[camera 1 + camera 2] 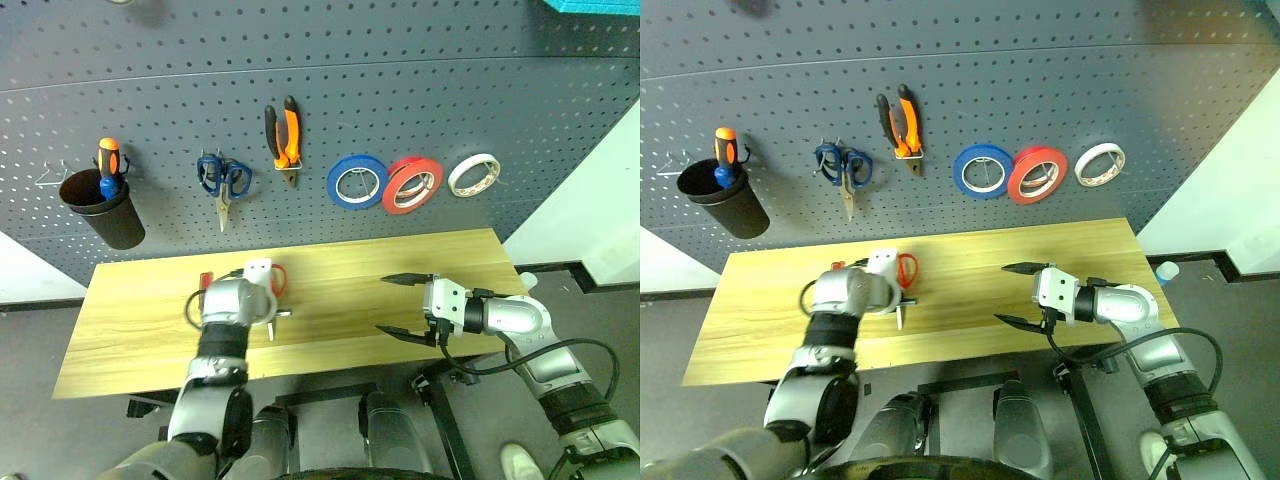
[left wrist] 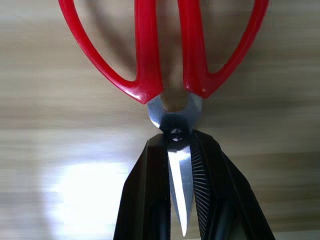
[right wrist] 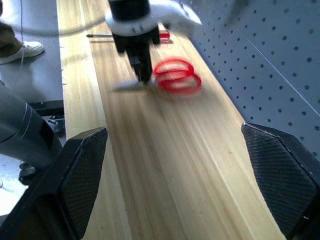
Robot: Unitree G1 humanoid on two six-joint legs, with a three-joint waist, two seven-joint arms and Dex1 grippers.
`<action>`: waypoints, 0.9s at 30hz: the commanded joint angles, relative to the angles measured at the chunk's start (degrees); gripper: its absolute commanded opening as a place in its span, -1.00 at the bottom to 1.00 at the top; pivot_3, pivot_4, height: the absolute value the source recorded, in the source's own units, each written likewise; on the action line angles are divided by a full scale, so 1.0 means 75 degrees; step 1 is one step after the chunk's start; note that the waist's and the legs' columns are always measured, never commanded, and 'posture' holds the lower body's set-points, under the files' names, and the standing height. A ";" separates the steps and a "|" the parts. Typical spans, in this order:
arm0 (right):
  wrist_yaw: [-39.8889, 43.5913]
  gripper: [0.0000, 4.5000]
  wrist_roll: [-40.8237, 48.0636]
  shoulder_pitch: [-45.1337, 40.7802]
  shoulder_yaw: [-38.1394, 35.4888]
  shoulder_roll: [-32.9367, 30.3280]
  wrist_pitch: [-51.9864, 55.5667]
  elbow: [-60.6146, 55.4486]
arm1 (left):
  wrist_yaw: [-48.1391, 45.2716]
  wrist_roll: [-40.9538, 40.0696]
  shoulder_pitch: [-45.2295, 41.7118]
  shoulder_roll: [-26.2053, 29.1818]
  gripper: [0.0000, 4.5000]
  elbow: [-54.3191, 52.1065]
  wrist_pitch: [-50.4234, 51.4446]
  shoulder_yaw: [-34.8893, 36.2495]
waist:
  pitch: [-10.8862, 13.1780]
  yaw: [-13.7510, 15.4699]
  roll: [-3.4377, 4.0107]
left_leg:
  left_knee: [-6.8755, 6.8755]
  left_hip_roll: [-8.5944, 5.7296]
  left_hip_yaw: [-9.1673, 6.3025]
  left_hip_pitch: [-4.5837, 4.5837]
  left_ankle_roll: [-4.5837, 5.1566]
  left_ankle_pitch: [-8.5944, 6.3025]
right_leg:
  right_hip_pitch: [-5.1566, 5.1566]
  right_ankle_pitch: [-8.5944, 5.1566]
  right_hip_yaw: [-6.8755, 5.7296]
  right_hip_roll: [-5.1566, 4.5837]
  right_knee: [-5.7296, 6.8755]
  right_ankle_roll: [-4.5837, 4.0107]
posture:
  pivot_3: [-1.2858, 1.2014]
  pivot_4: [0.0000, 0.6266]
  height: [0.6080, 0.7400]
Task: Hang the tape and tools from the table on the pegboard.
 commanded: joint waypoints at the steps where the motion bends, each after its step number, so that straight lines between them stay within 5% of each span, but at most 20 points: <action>1: 0.0082 1.00 0.0447 -0.0165 -0.0190 0.0127 0.0239 -0.0623 | -0.1098 -0.0439 0.1161 0.0835 -0.89 -0.2211 -0.0226 -0.0060 | 0.0000 0.0002 0.0003 | 0.0000 -0.0001 -0.0001 0.0001 0.0000 0.0000 | 0.0001 0.0007 0.0000 0.0000 0.0003 -0.0012 | 0.00 -0.57 1.00; 6: 0.0390 1.00 0.1208 -0.0323 -0.0252 0.0390 0.0960 -0.1015 | -0.2368 -0.0825 0.3154 0.1806 -0.89 -0.3454 -0.2102 0.0949 | 0.0000 0.0170 0.0005 | 0.0017 -0.0001 -0.0001 0.0004 0.0007 -0.0006 | 0.0018 -0.0013 -0.0001 -0.0003 -0.0005 -0.0042 | 0.02 -0.57 1.00; 10: 0.0427 1.00 0.1992 -0.0775 -0.0412 0.0663 0.1825 -0.1522 | -0.3617 -0.1283 0.4335 0.1857 -0.89 -0.3508 -0.5299 0.2264 | 0.0003 0.0296 0.0006 | 0.0020 -0.0001 -0.0007 -0.0005 0.0012 -0.0009 | 0.0015 -0.0017 -0.0003 -0.0004 -0.0014 -0.0061 | 0.04 -0.58 1.00; 17: 0.0799 1.00 0.2732 -0.1072 -0.0409 0.0657 0.2908 -0.2268 | -0.4304 -0.1837 0.4023 0.1796 -0.89 -0.2955 -0.7839 0.3203 | 0.0001 0.0563 0.0007 | 0.0020 -0.0002 -0.0006 -0.0019 0.0021 -0.0015 | 0.0014 -0.0015 -0.0008 -0.0008 -0.0037 -0.0065 | 0.04 -0.61 1.00; 27: 0.0724 1.00 0.2554 -0.1374 -0.0399 0.1039 0.3011 -0.2226 | -0.4686 -0.1094 0.2093 0.2534 -0.89 -0.1457 -0.8846 0.2056 | -0.0004 0.0532 0.0009 | 0.0018 -0.0002 0.0002 -0.0019 0.0028 -0.0016 | 0.0017 0.0004 -0.0009 -0.0003 -0.0052 -0.0077 | 0.02 -0.70 1.00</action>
